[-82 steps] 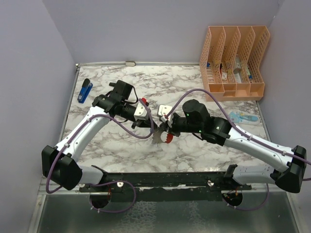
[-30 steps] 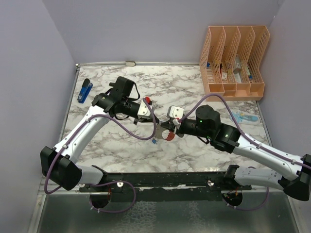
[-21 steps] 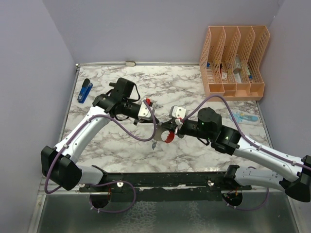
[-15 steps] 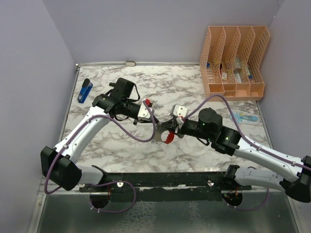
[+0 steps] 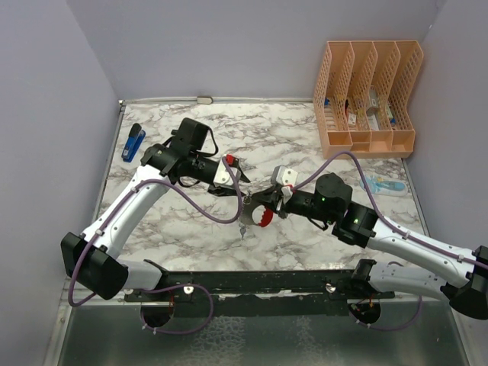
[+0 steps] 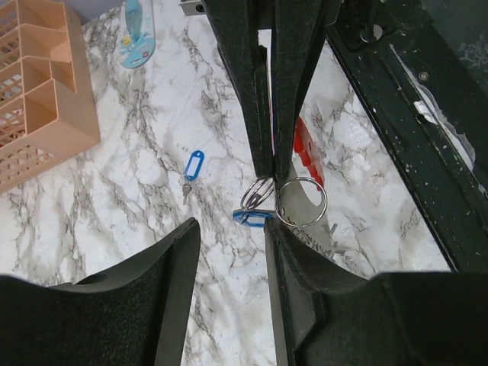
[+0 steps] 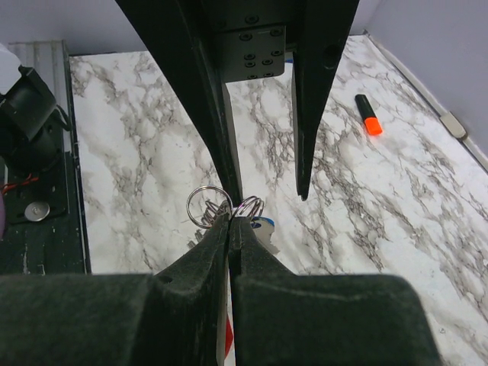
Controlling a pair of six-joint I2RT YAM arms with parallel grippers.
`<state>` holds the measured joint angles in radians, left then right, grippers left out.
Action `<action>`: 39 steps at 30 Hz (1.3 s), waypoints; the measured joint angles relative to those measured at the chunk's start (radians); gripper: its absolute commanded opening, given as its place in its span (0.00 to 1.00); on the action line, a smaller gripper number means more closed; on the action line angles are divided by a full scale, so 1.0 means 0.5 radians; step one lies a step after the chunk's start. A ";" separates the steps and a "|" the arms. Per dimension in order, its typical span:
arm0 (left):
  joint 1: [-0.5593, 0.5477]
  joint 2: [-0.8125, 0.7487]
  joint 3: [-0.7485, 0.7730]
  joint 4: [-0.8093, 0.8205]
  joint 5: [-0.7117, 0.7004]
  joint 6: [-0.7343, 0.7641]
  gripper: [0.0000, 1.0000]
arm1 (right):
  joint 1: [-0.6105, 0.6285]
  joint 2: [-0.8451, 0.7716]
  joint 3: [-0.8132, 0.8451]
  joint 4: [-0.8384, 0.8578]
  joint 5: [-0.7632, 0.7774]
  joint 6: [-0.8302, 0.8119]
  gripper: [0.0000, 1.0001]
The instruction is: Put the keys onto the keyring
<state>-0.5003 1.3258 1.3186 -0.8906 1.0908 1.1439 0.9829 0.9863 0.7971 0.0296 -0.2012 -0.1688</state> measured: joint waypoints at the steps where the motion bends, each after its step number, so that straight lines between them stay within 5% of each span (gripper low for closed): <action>1: 0.000 0.000 0.011 0.000 0.004 -0.002 0.41 | 0.000 0.000 0.000 0.002 -0.004 0.000 0.01; 5: 0.001 0.000 0.027 -0.005 0.040 0.000 0.34 | 0.000 0.000 0.000 0.002 -0.008 -0.001 0.01; 39: 0.001 0.024 0.130 -0.240 0.114 0.298 0.37 | -0.001 0.009 0.066 -0.134 -0.167 -0.034 0.01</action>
<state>-0.4999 1.3376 1.3834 -1.0107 1.1481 1.2930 0.9825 0.9909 0.8303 -0.0376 -0.2848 -0.1860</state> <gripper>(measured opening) 0.369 0.017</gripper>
